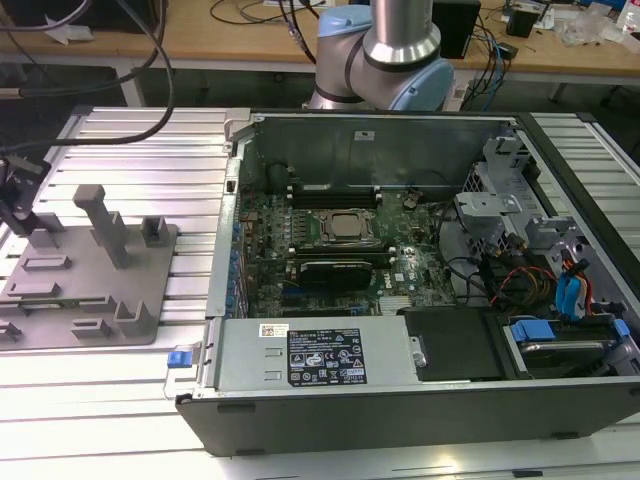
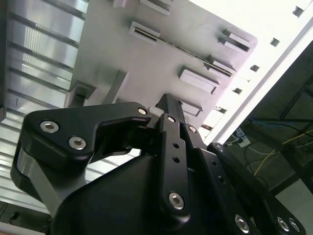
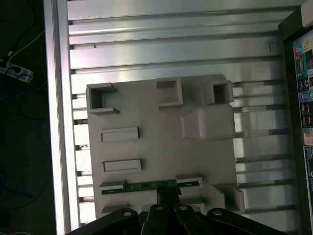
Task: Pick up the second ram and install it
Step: 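Reach for the second ram, then pick up the second ram and move it above second insertion slot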
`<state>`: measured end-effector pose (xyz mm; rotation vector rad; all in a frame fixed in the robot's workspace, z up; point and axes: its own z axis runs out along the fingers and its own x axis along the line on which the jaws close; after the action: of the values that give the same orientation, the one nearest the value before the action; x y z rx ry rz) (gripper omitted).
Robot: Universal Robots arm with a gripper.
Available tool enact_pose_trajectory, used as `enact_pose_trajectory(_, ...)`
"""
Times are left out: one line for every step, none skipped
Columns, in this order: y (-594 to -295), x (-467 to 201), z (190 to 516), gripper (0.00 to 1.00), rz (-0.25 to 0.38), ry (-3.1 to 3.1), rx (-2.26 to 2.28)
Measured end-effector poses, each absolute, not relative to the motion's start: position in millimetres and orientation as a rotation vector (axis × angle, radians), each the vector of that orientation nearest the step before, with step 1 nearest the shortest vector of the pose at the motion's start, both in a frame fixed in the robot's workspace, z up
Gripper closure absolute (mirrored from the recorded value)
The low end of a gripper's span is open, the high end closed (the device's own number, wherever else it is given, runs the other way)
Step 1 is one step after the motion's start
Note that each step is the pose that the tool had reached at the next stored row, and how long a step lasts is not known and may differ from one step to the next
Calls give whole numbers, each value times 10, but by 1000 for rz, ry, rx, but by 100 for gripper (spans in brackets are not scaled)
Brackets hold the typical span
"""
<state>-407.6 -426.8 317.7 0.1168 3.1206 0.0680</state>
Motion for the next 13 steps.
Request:
enact_pose_trajectory(-4270, -4078, 3170, 92, 68, 3121, 117)
enact_pose_trajectory(-4271, -4079, 3163, 92, 68, 3121, 117)
enact_pose_trajectory(-4271, -4079, 3162, 92, 68, 3121, 117)
enact_pose_trajectory(-4272, -4080, 3162, 92, 68, 3121, 117)
enact_pose_trajectory(-4272, -4081, 3162, 92, 68, 3121, 117)
enact_pose_trajectory(-4272, -4081, 3162, 92, 68, 3121, 117)
enact_pose_trajectory(-4272, -4081, 3162, 92, 68, 3121, 117)
enact_pose_trajectory(-4272, -4081, 3162, 92, 68, 3121, 117)
enact_pose_trajectory(-4272, -4082, 3162, 92, 68, 3121, 117)
enact_pose_trajectory(-4272, -4082, 3162, 92, 68, 3121, 117)
enact_pose_trajectory(-4272, -4082, 3162, 92, 68, 3121, 117)
enact_pose_trajectory(-4272, -4083, 3162, 92, 68, 3121, 117)
enact_pose_trajectory(-4272, -4084, 3162, 92, 68, 3121, 117)
